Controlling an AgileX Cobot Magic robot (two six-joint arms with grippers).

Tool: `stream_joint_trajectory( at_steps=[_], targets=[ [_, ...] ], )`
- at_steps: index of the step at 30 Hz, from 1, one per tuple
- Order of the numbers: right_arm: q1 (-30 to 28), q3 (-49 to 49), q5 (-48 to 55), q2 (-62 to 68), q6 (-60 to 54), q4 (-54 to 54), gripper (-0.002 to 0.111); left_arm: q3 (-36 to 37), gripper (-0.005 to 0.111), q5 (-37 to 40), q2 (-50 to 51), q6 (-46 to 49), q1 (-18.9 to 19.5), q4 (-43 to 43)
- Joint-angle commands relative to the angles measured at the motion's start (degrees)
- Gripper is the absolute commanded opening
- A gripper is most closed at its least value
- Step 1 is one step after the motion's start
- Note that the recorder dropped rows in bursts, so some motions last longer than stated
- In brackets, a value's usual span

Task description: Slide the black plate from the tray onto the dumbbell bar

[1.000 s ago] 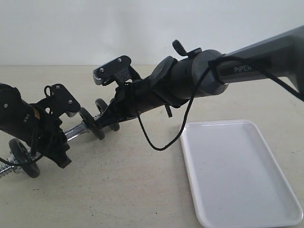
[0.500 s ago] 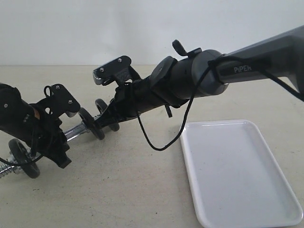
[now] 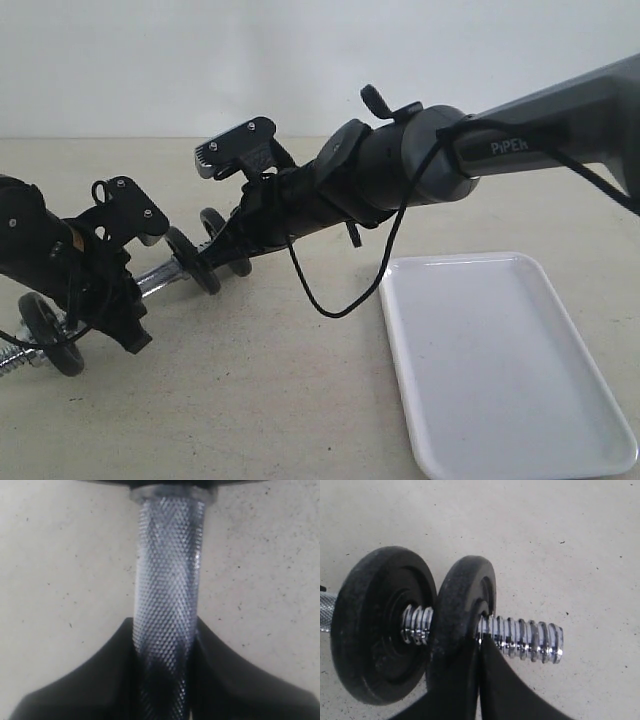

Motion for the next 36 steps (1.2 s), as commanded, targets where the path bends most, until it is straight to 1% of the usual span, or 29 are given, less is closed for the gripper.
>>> stream_joint_trajectory(
  at_steps=[1,5,13,15,19,33,36],
  targets=[
    [2.87,-0.18,11.61,-0.11,0.33,0.84,0.0,-1.76,0.004,-28.07,-1.34,-6.01,-0.71,-2.85],
    [2.87,-0.18,12.04,-0.11,0.33,0.84,0.0,-1.76,0.004,-28.07,-1.34,-8.74,-0.71,-2.85],
    [2.87,-0.3,12.78,-2.69,0.1,0.85,0.0,-1.76,0.004,-28.07,-1.34,-8.26,-0.71,-2.6],
    [2.87,-0.3,12.78,-3.45,-0.28,0.85,0.0,-1.76,0.004,-28.07,-1.34,-8.08,-0.71,-0.39],
    [2.87,-0.3,12.67,-4.12,-0.4,0.48,0.0,-1.76,0.004,-28.07,-1.34,-8.57,-0.83,9.77],
    [2.87,-0.3,13.37,-4.85,-0.19,-1.01,0.0,-1.76,0.004,-27.74,-1.34,-8.8,-1.19,9.8],
    [2.87,-0.3,14.9,-6.0,2.62,-5.97,0.0,-1.76,0.004,-27.49,-1.34,-11.61,-1.19,9.8]
  ],
)
